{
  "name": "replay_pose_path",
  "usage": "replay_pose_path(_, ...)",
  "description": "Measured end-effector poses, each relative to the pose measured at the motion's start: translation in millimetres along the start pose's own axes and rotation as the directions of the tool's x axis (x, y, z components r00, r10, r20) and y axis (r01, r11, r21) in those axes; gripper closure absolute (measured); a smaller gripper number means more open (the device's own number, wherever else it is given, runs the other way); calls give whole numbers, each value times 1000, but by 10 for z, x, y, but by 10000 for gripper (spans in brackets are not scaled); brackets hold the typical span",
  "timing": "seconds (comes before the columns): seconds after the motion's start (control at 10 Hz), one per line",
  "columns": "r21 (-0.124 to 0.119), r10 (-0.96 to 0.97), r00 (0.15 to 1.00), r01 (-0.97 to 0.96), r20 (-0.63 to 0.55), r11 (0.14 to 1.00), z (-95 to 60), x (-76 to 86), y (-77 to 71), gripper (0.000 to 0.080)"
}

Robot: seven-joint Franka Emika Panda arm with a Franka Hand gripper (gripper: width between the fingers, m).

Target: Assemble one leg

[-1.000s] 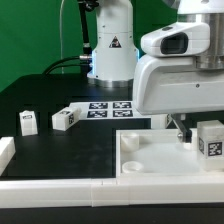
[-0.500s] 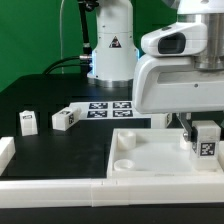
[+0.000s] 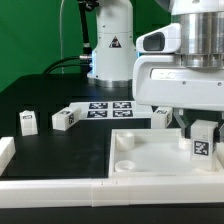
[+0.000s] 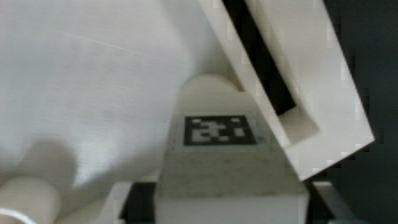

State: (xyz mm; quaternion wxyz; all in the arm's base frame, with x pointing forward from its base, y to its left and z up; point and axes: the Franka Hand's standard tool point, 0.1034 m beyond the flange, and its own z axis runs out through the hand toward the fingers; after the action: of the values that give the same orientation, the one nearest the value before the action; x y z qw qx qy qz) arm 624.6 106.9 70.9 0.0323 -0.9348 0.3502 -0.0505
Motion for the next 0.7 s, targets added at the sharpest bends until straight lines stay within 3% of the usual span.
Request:
replay_pose_path(0.1, 1, 180, 984, -180, 3, 984, 2, -21, -16, 509)
replay_pose_path(0.3, -13, 510, 860, -510, 9, 860, 5, -81, -53, 509)
replay_pose_path(0.7, -24, 802, 598, -801, 11, 598, 4, -87, -65, 509)
